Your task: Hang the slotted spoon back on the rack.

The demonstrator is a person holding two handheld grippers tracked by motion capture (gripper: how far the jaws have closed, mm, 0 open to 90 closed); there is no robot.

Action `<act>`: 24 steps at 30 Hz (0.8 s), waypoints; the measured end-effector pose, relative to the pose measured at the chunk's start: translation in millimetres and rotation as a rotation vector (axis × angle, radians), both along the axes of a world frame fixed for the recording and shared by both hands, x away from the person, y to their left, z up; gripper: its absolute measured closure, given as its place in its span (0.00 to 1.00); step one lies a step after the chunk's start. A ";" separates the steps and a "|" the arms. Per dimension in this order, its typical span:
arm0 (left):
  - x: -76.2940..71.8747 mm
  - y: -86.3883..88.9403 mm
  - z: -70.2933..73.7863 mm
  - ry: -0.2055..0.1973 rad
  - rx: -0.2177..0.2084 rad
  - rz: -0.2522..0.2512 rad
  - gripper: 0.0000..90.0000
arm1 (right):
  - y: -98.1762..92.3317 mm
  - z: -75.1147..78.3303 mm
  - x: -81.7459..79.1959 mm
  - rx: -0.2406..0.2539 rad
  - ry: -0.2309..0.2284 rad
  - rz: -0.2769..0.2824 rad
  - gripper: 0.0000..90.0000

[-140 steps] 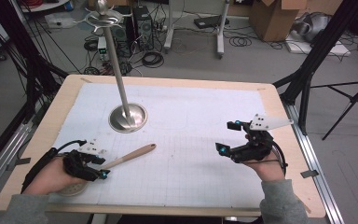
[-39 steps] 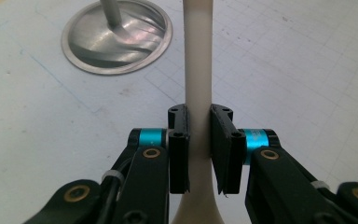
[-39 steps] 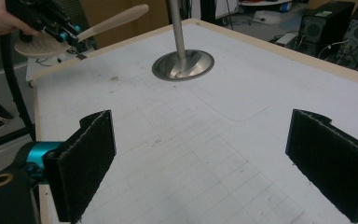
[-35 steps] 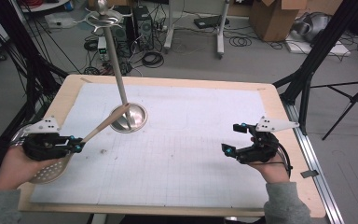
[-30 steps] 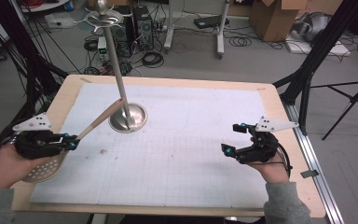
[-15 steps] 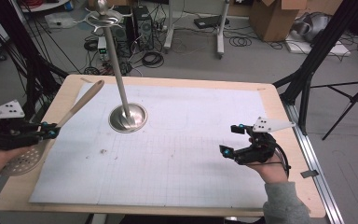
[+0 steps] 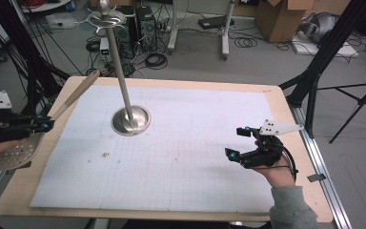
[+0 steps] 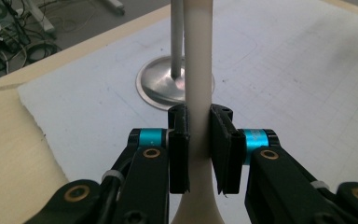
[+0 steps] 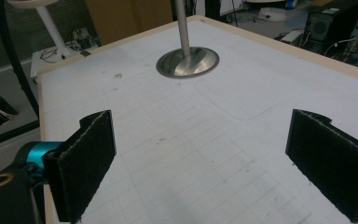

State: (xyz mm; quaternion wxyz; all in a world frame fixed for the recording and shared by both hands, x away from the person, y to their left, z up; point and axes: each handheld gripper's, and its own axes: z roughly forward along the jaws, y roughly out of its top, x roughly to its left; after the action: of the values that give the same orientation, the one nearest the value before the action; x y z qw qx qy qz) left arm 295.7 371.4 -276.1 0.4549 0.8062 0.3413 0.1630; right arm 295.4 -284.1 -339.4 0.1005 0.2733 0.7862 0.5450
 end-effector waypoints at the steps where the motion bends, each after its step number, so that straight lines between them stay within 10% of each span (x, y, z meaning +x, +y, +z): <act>1: 1.1 0.4 0.7 0.001 -0.012 -0.001 0.86 | -0.2 0.3 -0.4 0.003 0.001 0.000 0.08; 24: 0.3 7.5 52.8 -0.083 -0.006 0.030 0.86 | -2.2 1.6 -1.3 0.012 -0.002 -0.004 0.08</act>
State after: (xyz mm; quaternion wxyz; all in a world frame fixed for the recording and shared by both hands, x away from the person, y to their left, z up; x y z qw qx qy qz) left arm 296.0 378.9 -223.2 0.4688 0.7921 0.3346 0.2021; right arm 294.1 -286.3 -337.8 0.1005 0.2750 0.7822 0.5499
